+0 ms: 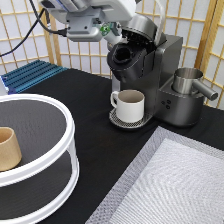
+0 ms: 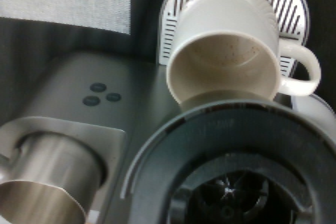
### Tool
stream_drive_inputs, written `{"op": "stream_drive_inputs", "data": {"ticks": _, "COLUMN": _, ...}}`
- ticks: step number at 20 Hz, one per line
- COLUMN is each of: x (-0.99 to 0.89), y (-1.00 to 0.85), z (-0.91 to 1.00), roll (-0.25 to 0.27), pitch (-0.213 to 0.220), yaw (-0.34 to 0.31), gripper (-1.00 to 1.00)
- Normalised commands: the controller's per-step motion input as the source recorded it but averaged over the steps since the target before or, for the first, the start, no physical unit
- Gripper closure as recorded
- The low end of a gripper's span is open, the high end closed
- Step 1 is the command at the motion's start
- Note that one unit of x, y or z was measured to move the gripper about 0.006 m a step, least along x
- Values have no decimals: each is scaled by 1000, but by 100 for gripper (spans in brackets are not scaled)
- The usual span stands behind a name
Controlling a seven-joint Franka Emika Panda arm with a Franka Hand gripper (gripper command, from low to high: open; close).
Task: Make coffee
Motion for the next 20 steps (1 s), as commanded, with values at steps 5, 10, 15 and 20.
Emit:
{"op": "stream_drive_inputs", "data": {"ticks": 5, "x": 313, "y": 102, "z": 32, "roll": 2, "pitch": 102, "yaw": -2, "gripper": 100}}
{"op": "stream_drive_inputs", "data": {"ticks": 10, "x": 442, "y": 154, "z": 129, "roll": 0, "pitch": 119, "yaw": -15, "gripper": 100}}
{"op": "stream_drive_inputs", "data": {"ticks": 15, "x": 474, "y": 259, "z": 171, "roll": 0, "pitch": 121, "yaw": -15, "gripper": 100}}
{"op": "stream_drive_inputs", "data": {"ticks": 20, "x": 403, "y": 59, "z": 9, "roll": 2, "pitch": 96, "yaw": -27, "gripper": 100}}
